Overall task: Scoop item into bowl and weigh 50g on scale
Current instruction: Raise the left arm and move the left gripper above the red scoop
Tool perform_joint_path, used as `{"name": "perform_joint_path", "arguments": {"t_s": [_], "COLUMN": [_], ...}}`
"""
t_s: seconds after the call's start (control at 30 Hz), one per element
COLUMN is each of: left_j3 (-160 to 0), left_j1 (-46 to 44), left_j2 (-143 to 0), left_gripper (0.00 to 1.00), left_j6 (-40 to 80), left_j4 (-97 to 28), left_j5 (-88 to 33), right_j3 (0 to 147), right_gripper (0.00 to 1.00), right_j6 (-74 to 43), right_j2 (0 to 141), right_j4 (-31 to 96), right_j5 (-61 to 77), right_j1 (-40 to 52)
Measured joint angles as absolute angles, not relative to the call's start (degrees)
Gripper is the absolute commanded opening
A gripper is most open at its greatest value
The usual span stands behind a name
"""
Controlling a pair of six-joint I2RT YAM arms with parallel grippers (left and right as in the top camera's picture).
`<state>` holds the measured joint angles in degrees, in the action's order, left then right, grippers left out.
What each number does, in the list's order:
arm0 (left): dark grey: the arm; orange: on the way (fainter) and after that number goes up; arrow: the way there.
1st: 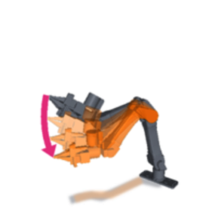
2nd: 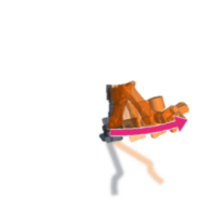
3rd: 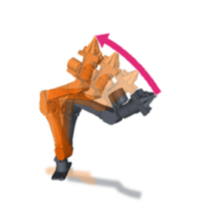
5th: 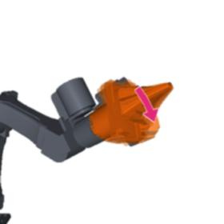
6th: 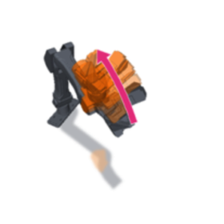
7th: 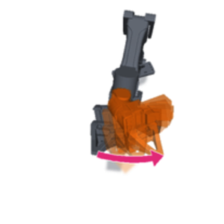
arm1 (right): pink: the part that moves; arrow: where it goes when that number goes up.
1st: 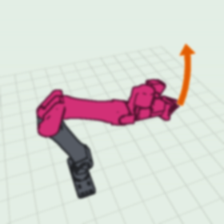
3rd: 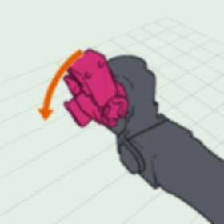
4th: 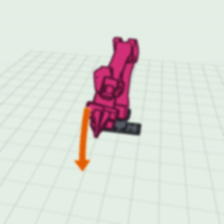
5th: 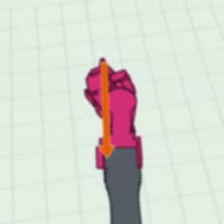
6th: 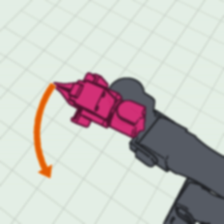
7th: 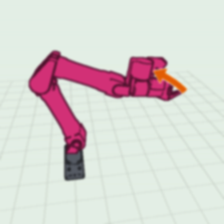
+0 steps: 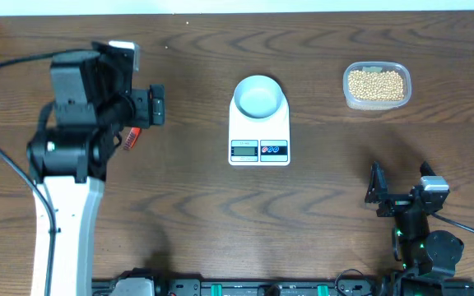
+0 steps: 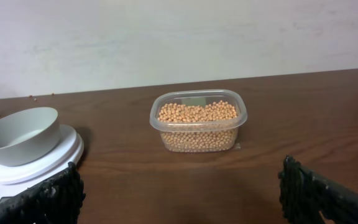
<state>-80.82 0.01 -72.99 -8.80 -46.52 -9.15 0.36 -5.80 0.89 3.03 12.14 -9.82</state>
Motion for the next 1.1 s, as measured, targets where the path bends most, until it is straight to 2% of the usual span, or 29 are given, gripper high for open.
{"name": "perform_joint_path", "arguments": {"t_s": [0.6, 0.87, 1.1], "left_j3": [-83.44, -97.06, -98.72], "left_j1": [0.8, 3.97, 6.24], "left_j2": [-77.47, -88.01, -95.15], "left_gripper": [0.92, 0.92, 0.91], "left_j6": [-9.04, -10.72, -13.69], "left_j4": [-52.77, -59.72, -60.18], "left_j5": [-10.66, -10.85, -10.9], "right_j3": [0.36, 0.36, 0.36], "right_gripper": [0.99, 0.99, 0.99], "right_j6": [-5.8, -5.8, -5.8], "right_j2": [0.89, 0.89, 0.89], "right_j4": [3.01, 3.03, 3.03], "right_j5": [12.14, 12.14, 12.14], "right_j1": [-9.82, -9.82, -9.82]}}
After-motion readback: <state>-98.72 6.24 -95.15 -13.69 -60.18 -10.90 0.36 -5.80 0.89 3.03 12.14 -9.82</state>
